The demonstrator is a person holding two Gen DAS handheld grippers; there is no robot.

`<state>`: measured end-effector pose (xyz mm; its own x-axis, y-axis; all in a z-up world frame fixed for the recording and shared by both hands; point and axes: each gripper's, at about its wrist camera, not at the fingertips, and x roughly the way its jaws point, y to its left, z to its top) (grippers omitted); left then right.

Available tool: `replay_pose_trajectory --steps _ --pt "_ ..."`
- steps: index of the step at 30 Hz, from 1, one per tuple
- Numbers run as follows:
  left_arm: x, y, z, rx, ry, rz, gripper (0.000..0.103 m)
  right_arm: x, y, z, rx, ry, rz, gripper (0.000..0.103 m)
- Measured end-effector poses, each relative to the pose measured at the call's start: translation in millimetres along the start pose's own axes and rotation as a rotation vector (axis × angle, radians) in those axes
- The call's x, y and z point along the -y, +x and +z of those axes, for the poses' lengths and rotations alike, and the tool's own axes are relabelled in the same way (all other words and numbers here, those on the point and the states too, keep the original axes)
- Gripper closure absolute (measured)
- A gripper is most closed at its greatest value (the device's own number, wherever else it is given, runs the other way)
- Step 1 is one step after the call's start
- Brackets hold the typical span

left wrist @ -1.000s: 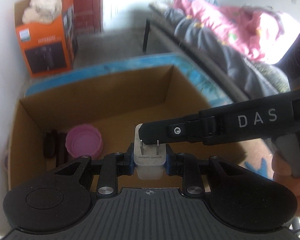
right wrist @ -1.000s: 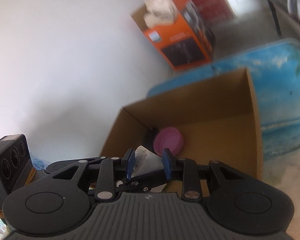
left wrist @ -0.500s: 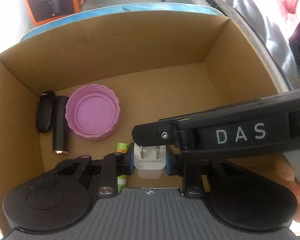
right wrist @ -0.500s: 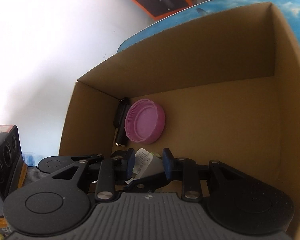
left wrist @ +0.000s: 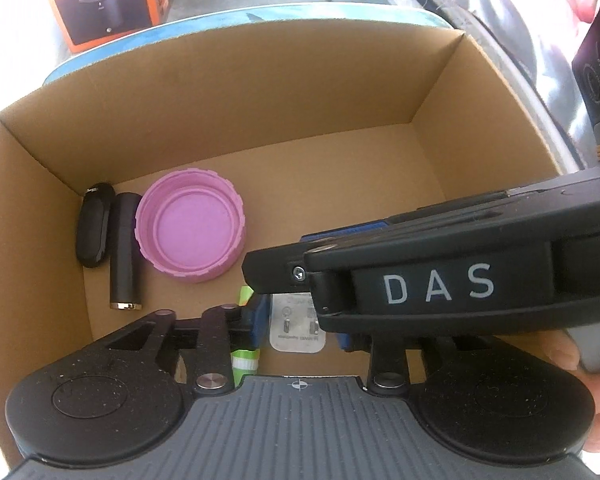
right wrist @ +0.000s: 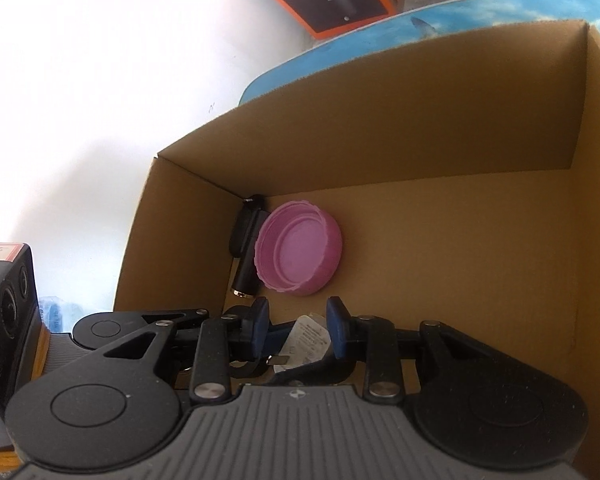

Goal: Organize rigid objects
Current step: 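Carry the charger plug into the cardboard box and open the right tool, then move the right tool to the green dropper bottle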

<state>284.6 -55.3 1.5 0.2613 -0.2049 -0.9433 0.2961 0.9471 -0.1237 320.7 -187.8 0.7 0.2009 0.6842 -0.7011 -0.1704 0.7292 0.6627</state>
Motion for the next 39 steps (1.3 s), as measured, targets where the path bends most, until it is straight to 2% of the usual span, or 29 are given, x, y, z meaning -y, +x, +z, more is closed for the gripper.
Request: replay_pose_trajectory --steps 2,4,6,10,12,15,17,20,23,27,31,33,38,39 --pt "1 -5 -2 0.024 0.001 0.002 0.056 0 -9 -2 0.018 -0.001 0.007 0.068" --pt "3 -13 -4 0.059 0.011 0.012 0.036 1 -20 -4 0.056 0.003 0.021 0.068" --pt "6 -24 -8 0.098 0.021 0.027 0.027 4 -38 -10 0.122 0.021 0.056 0.068" --pt "5 -55 -22 0.173 0.015 0.022 0.022 12 -81 -36 0.227 0.042 0.143 0.068" --pt "6 -77 -34 0.228 0.03 0.001 0.021 13 -106 -58 0.278 0.033 0.148 0.068" --pt "7 -111 -59 0.368 0.065 -0.023 0.013 9 -144 -101 0.368 -0.029 0.151 0.065" --pt "9 -131 -80 0.506 0.078 -0.027 0.005 5 -167 -133 0.446 -0.074 0.152 0.054" --pt "12 -147 -121 0.663 0.065 -0.019 0.004 3 -185 -174 0.546 -0.097 0.095 0.053" --pt "18 -143 -157 0.72 0.057 -0.05 0.003 4 -187 -201 0.586 -0.08 0.035 0.053" --pt "32 -123 -197 0.784 0.048 -0.078 0.002 1 -175 -221 0.602 -0.089 -0.011 0.053" --pt "40 -93 -215 0.756 -0.034 -0.097 0.002 -14 -152 -224 0.582 -0.139 -0.053 0.053" --pt "41 -84 -225 0.758 -0.041 -0.094 0.002 -22 -144 -223 0.567 -0.172 -0.053 0.053" --pt "55 -67 -238 0.753 0.012 -0.024 0.009 -38 -107 -230 0.536 -0.227 -0.091 0.054" --pt "57 -65 -239 0.751 0.025 -0.002 0.014 -39 -100 -231 0.524 -0.222 -0.089 0.054"
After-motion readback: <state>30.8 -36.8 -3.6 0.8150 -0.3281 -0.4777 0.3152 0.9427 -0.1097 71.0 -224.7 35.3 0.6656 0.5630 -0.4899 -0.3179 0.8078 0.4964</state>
